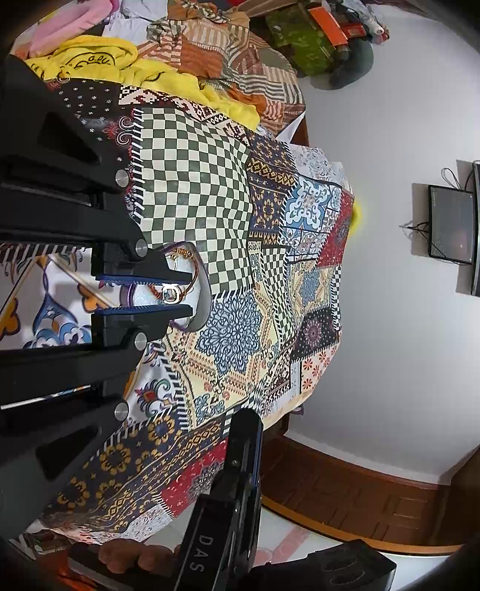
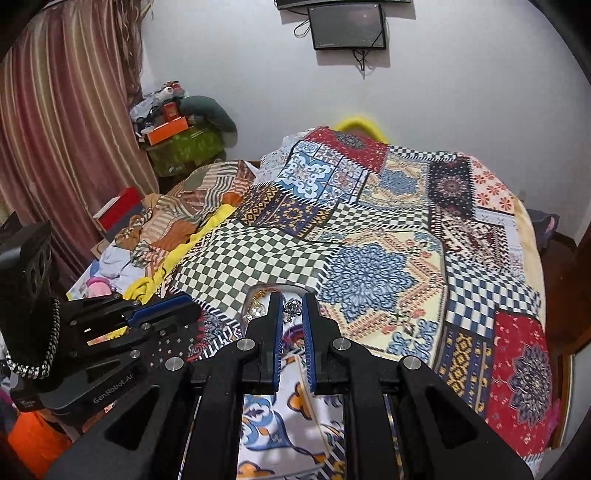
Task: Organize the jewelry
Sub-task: 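Carry the earring in the left tool over the purple tin, then open the left tool to drop the earring into the tin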
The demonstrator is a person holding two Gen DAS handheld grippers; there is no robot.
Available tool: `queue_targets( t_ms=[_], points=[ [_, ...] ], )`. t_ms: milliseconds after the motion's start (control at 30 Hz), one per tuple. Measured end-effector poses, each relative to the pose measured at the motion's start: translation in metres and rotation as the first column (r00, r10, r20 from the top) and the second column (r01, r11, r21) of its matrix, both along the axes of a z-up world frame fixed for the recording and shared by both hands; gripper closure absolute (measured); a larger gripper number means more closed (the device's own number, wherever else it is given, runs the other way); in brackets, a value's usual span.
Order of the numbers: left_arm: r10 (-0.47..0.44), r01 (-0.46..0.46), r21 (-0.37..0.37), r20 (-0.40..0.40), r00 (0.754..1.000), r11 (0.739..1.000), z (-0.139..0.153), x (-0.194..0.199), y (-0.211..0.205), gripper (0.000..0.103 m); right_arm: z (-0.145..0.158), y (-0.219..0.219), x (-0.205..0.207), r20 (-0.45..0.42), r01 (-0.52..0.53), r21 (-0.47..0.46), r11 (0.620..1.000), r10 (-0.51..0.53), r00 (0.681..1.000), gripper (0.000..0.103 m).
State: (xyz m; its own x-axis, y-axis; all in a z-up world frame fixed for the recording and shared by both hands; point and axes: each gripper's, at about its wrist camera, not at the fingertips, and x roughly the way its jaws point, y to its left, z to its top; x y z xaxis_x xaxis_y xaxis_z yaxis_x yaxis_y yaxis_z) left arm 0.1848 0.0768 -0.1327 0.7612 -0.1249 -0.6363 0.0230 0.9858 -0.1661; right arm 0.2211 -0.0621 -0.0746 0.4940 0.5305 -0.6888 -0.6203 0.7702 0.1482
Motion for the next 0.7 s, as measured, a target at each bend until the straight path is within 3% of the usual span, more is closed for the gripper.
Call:
queue_targets(
  t_ms=[267, 700],
  points=[
    [0.000, -0.001, -0.020, -0.055, 0.998, 1.000, -0.021, 0.025, 0.006, 0.095, -0.014, 0.023, 0.023, -0.062, -0.020, -0.012, 1.000, 0.019, 0.998, 0.094],
    [-0.054, 0.045, -0.063, -0.147, 0.988, 0.997, -0.058, 0.052, -0.005, 0.095, -0.050, 0.048, 0.050, -0.129, -0.027, -0.110, 0.994, 0.013, 0.992, 0.094]
  ],
)
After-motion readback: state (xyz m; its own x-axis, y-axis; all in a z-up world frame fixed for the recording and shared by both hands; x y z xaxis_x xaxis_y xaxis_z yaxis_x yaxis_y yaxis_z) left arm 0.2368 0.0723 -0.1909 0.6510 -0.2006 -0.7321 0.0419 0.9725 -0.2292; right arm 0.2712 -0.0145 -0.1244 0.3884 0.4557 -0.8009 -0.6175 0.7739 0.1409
